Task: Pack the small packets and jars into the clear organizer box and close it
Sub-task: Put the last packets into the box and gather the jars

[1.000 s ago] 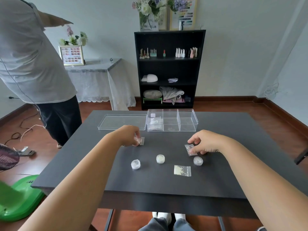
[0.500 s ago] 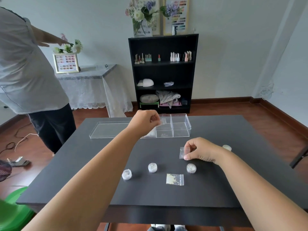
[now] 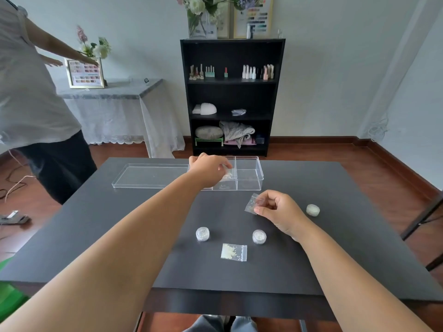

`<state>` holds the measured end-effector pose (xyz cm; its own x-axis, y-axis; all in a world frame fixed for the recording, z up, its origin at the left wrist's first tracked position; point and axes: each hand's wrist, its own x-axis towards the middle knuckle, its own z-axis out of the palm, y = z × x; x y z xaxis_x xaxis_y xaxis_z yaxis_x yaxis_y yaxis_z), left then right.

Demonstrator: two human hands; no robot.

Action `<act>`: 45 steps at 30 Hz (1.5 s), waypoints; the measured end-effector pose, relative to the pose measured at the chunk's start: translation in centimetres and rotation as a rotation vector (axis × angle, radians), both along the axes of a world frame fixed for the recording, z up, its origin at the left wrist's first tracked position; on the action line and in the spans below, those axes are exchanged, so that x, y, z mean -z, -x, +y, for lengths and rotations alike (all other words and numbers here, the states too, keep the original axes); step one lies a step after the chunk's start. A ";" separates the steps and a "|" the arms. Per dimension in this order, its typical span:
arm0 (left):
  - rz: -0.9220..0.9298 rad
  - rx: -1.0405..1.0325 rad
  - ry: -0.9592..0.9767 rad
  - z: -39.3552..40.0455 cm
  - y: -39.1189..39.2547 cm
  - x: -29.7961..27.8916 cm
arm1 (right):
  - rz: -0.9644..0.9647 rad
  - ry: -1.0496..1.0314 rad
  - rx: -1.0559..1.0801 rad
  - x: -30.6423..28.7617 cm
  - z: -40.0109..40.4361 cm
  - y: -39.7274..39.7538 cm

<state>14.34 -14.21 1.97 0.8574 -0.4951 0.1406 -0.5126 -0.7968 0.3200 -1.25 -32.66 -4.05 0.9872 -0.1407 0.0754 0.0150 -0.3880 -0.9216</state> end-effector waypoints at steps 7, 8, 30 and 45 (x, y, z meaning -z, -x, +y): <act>0.074 -0.011 -0.097 0.1 0.0 -0.6 | -0.022 0.055 0.017 0.1 0.2 0.1; 0.083 -0.017 -0.107 0.0 0.1 -0.7 | -0.022 0.059 0.020 0.1 0.2 0.2; -0.027 0.383 -0.201 5.4 13.1 1.0 | -0.090 0.615 -0.064 -9.2 3.7 -11.3; 0.082 0.342 -0.175 4.6 13.9 1.8 | 0.051 0.783 -0.094 -6.5 4.3 -13.4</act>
